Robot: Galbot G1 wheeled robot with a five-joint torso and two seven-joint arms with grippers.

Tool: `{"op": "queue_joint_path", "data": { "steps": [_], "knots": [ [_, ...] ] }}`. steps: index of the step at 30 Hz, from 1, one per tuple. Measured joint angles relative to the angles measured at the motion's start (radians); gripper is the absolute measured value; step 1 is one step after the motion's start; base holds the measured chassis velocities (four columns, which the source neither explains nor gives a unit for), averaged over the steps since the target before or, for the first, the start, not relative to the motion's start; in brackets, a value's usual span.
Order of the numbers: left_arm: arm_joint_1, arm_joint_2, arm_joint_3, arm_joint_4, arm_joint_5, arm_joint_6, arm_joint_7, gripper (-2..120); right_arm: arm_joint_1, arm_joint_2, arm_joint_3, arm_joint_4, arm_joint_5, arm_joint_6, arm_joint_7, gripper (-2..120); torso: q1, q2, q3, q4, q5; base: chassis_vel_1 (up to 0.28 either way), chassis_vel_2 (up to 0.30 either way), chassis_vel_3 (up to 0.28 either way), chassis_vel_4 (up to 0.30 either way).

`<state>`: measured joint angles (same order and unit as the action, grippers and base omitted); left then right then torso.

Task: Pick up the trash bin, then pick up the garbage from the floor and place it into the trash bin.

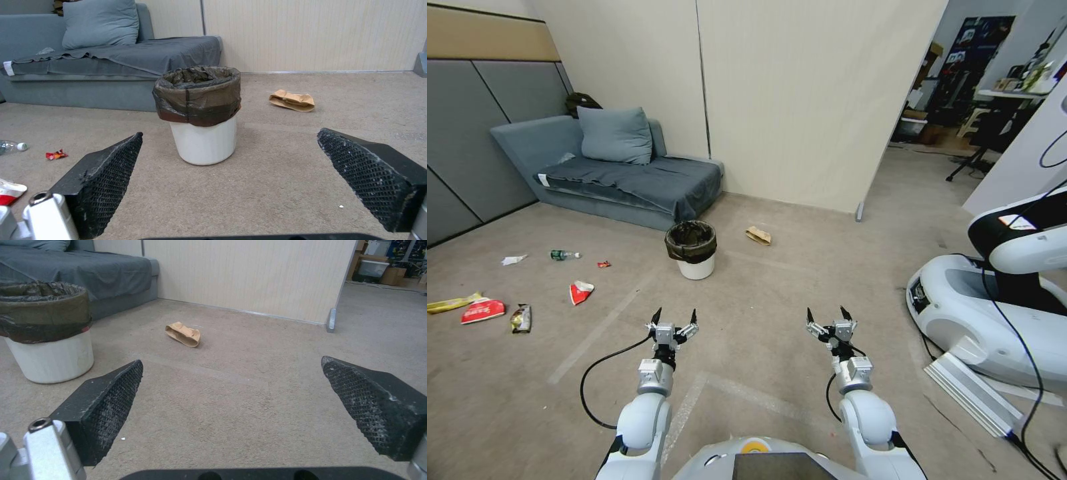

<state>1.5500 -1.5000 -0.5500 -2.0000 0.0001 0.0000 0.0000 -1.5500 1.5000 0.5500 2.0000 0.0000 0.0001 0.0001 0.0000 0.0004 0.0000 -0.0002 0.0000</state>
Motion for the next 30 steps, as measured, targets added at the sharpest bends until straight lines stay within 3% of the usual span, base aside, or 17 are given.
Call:
{"op": "queue_joint_path", "data": {
  "steps": [30],
  "knots": [
    [0.001,0.002,0.000,-0.004,-0.001,0.010,-0.002,100,-0.001,0.000,0.000,0.000,0.000,-0.004,0.000,100,0.000,0.000,0.000,0.0000,-0.0001,0.000,0.000,0.000,0.000]
  ]
}}
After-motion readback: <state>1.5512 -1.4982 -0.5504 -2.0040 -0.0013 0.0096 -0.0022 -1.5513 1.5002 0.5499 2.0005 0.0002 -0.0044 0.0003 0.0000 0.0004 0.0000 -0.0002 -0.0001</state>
